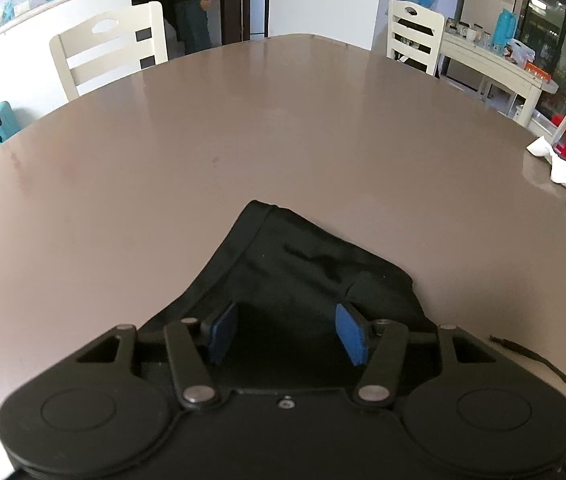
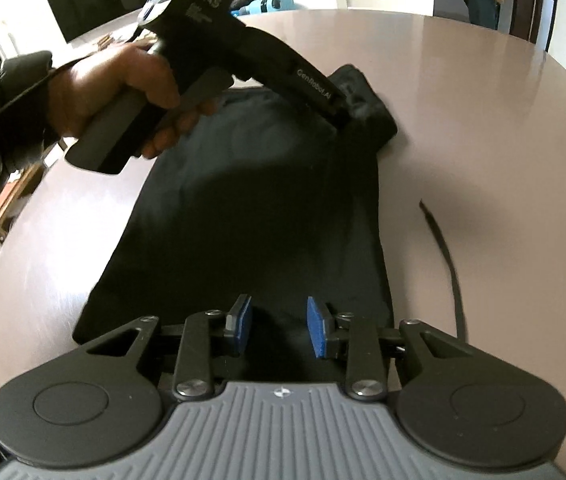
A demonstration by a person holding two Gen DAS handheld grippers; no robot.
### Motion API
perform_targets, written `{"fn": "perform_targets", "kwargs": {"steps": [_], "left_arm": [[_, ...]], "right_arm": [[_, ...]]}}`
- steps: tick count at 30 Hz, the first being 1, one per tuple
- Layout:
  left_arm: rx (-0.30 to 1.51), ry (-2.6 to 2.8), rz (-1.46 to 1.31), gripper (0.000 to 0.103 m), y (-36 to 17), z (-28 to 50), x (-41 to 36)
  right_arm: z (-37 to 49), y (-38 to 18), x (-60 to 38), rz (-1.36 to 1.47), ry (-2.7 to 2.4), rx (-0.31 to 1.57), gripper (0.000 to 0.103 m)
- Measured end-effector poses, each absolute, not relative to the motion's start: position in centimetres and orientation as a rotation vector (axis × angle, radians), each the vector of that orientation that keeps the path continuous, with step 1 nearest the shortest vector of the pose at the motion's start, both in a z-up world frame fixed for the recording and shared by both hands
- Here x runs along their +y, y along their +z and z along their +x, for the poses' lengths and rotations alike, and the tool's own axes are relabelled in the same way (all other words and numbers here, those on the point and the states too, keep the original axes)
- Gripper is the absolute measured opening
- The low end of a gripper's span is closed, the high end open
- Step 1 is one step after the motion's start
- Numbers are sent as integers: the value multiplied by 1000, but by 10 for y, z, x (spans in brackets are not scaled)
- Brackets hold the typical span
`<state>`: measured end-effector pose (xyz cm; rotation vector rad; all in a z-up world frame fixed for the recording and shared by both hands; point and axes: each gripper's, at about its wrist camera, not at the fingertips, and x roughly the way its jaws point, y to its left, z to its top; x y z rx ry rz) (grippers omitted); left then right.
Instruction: Fold clothes
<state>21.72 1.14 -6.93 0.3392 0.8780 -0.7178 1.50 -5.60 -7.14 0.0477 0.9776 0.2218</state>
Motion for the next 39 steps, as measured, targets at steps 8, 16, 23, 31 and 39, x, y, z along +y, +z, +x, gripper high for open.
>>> {"fn": "perform_targets", "kwargs": {"steps": [8,16,23,31,39], "left_arm": [[876,-714,346,54,-70,218,8],[873,-707,269,54,-61,221,26],[877,-720,243,54,-56,219,59],[881,-718,273,54,-69,207,67],[871,-714,268,55,-71,205,67]], "right_arm": [[17,-71,-55,42,221,981,31],[21,-67,-59,96,214,982,31],[29,-64,-38,88,326,964,30],[36,-76,-21,34,366,987,31],[33,-76,-15,7,394,994,33]]}}
